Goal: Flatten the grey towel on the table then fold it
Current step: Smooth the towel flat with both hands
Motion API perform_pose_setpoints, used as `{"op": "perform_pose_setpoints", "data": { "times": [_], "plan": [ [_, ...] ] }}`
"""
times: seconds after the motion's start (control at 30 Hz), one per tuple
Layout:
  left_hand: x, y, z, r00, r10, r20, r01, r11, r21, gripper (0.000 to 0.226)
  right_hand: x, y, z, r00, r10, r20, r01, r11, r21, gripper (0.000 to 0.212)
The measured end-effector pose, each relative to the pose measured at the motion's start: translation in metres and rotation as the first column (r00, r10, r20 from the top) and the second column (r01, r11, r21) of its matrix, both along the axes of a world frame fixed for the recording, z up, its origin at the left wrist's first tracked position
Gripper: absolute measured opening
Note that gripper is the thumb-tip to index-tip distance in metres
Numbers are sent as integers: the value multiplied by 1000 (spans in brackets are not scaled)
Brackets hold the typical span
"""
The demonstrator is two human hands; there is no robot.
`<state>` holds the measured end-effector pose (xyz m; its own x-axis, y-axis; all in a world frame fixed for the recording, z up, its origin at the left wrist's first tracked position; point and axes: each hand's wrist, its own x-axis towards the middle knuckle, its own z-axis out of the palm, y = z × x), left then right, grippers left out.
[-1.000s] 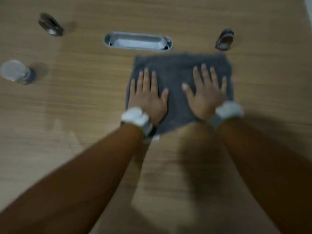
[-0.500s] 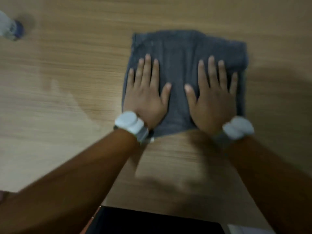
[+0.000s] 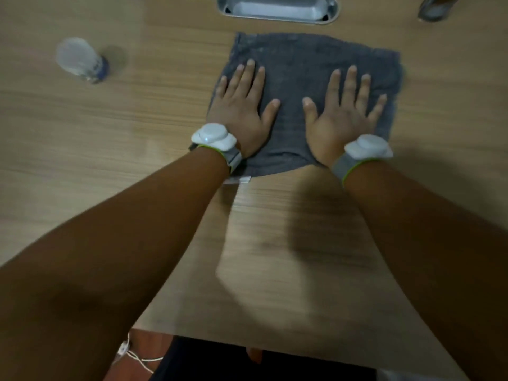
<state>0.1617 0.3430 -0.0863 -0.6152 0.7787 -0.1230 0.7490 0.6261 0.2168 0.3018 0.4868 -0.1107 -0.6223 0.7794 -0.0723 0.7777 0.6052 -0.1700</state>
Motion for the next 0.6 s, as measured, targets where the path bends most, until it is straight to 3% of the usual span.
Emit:
{"op": "perform_pose_setpoints", "data": {
  "times": [0.13, 0.37, 0.47, 0.6],
  "plan": [
    [2, -65, -1, 1000, -3, 6, 3, 1000, 16, 74, 4, -84, 4, 999, 45, -17, -44, 997, 57, 80],
    [21, -244, 6, 998, -27, 48, 29, 999, -34, 72, 30, -262, 20, 978, 147, 147, -149, 989, 4, 79],
    [-8, -258, 2, 999, -17, 27, 18, 1000, -25, 72, -8, -270, 21, 982, 128, 137, -130, 992, 2, 79],
    [-83, -208, -1, 997, 82, 17, -82, 997, 14, 75, -93, -215, 18, 981, 155, 112, -157, 987, 9, 76]
  ]
}}
